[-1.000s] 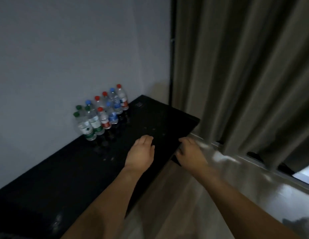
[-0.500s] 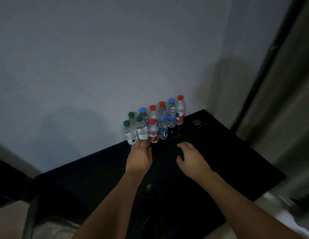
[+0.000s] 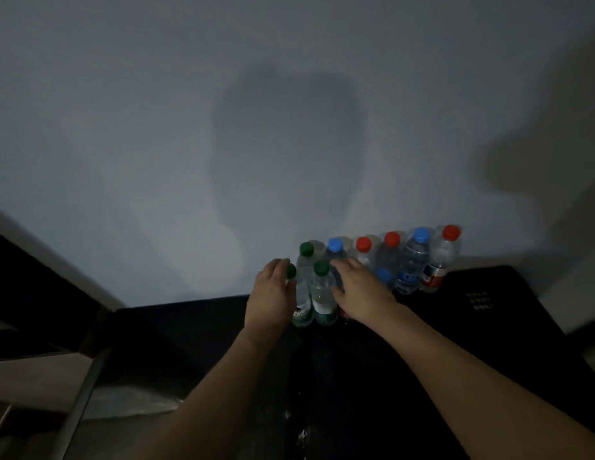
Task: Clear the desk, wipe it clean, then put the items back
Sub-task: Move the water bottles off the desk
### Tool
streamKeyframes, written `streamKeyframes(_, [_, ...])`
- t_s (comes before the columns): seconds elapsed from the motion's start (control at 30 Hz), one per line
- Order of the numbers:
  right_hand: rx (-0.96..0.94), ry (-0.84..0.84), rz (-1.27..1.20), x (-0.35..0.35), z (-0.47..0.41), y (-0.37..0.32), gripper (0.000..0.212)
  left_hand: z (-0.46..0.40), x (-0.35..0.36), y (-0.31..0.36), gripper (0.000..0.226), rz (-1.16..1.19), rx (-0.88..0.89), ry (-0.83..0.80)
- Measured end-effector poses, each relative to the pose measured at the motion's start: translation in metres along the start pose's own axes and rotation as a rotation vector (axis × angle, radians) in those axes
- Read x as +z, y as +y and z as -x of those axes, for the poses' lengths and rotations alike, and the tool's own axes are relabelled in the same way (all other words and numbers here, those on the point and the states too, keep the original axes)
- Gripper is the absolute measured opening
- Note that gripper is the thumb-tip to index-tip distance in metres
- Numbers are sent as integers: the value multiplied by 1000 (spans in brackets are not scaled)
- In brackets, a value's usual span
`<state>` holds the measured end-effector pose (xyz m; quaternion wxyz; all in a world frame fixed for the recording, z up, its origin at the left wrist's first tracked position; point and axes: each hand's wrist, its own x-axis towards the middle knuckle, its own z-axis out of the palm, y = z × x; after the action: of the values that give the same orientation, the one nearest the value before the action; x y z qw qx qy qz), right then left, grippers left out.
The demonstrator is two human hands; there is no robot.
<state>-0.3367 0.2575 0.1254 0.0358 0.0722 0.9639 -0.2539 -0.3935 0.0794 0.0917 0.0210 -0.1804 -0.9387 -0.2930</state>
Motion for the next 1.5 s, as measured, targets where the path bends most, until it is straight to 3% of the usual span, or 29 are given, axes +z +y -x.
streamKeyframes(0.1, [-6, -52, 42, 9, -38, 3, 58, -23, 21, -16, 41, 7, -3, -44])
streamKeyframes(0.23, [-38, -137, 81, 28, -65, 8, 51, -26, 39, -26, 20, 141, 57, 75])
streamKeyframes(0.5, [-3, -110, 95, 37, -63, 0, 38, -22, 30, -23, 12, 115, -7, 43])
streamKeyframes(0.67, [-63, -94, 49, 6, -27, -9, 30, 21, -1, -15, 19, 111, -135, 190])
streamKeyframes(0.8, [-223, -55, 49, -18, 3, -37, 27, 71, -38, -3, 19, 91, -191, 329])
streamKeyframes(1.1, [-554, -167, 50, 6, 92, -163, 23, 223, -140, -21, 21, 89, -419, 736])
streamKeyframes(1.33, [-801, -299, -66, 64, 187, -314, 25, 370, -231, -65, 25, -48, -569, 1072])
streamKeyframes(1.5, [-896, -400, -126, 126, 261, -423, 24, 481, -296, -114, 26, -139, -688, 1190])
